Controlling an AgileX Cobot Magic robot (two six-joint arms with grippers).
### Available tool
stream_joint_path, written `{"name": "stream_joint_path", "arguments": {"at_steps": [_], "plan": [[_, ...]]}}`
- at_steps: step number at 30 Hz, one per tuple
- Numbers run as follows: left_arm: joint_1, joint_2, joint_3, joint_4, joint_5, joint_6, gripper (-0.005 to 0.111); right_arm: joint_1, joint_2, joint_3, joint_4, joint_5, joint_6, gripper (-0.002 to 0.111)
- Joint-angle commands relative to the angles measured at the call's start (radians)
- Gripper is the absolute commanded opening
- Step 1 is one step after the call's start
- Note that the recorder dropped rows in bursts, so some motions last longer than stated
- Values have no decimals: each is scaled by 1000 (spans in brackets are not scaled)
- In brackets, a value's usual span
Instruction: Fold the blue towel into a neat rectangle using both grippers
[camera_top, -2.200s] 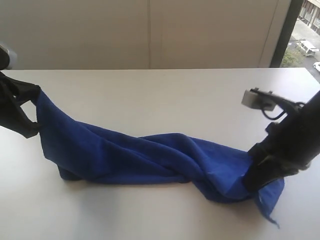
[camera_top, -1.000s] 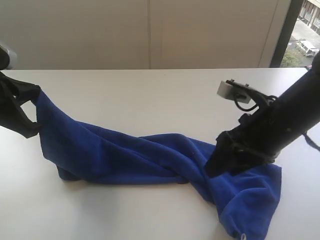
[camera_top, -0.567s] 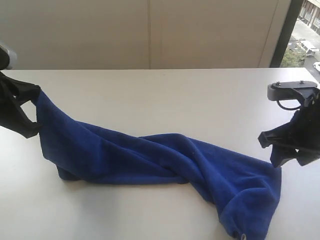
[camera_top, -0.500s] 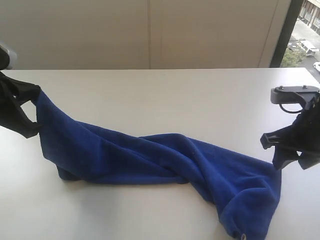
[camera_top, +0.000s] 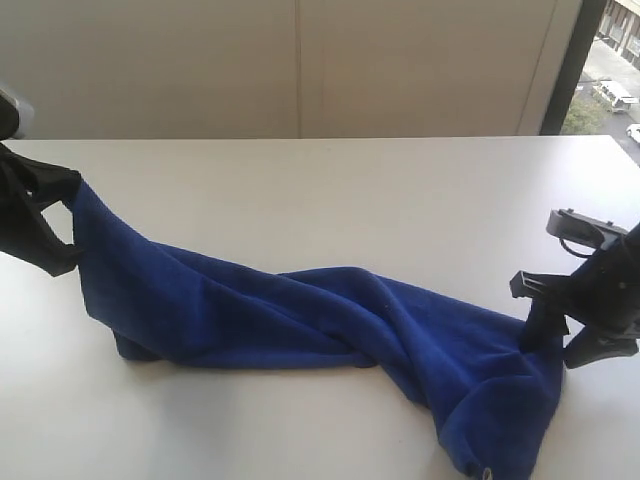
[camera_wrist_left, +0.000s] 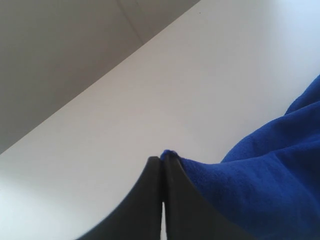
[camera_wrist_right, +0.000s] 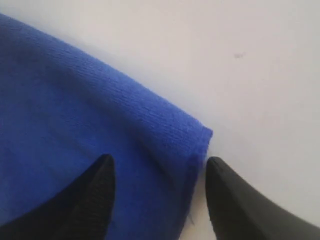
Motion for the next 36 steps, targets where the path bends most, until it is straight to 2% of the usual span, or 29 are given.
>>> {"name": "stream_joint_path", "arguments": {"at_steps": [1,3,7,8,14,18,20,24,27,28,30,32,36], "plan": [[3,-3,3,-15,7,-4,0,-6,38,2,122,-3,-120,50],[3,-3,3,-15,7,-4,0,-6,43,2,155,0,-145,39],[3,-3,3,-15,7,-4,0,-6,12,-2,157,8,-159,4],[3,-3,3,-15,7,-4,0,-6,-7,-2,155,8,-164,0],[3,-3,3,-15,7,-4,0,0,-201,-10,188,12,-290,0],[3,-3,3,-15,7,-4,0,38,-396,-10,225,19,-452,0],[3,-3,3,-15,7,-4,0,62,-460,-1,195,16,-444,0],[3,-3,3,-15,7,-4,0,63,-317,82,13,-84,-191,0],[3,-3,3,-15,7,-4,0,67,-130,91,-6,-63,-142,0],[3,-3,3,-15,7,-4,0,69,-79,91,-5,-53,-125,2],[3,-3,3,-15,7,-4,0,69,-13,89,13,-9,-125,13],[3,-3,3,-15,7,-4,0,69,-5,58,27,86,-125,35],[3,-3,3,-15,7,-4,0,69,-45,28,25,163,-130,57]]}}
